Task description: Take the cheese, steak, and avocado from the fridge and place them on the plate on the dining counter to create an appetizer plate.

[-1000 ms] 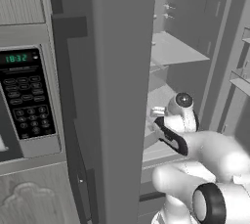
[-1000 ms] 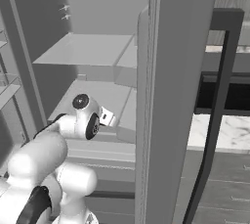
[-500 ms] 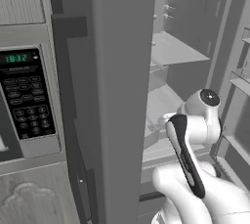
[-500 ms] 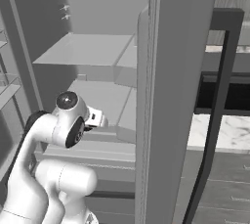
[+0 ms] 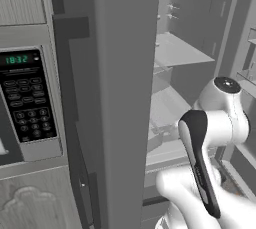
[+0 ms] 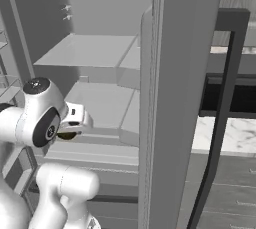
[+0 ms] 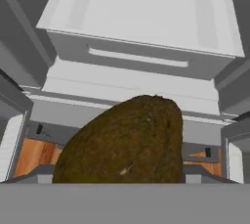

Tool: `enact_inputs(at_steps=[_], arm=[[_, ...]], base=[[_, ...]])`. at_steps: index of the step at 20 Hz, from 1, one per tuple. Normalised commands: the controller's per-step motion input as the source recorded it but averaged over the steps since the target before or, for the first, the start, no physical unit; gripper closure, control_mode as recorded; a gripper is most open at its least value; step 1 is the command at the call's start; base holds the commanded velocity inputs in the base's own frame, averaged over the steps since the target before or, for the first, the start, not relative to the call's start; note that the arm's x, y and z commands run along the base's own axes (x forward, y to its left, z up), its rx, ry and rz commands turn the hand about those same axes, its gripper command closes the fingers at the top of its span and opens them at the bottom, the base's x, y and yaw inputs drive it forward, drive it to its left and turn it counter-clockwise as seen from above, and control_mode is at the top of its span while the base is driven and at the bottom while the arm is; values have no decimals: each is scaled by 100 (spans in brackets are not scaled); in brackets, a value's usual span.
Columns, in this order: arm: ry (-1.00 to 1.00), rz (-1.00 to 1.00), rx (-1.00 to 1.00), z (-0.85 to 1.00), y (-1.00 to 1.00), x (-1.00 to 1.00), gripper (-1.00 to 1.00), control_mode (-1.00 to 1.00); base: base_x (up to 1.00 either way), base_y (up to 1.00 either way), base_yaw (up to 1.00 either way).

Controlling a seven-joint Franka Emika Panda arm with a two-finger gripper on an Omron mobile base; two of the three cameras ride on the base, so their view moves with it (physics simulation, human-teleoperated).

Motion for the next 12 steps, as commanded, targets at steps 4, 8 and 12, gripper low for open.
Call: enact_inputs(at_steps=[4, 8, 12], arm=[[0, 2, -2, 6, 0, -25, 100, 100], [0, 0, 0, 0, 0, 0, 100, 100], [0, 0, 0, 0, 0, 0, 100, 100]], base=[[-75, 0, 5], [-100, -22, 1], [-100, -53, 0]])
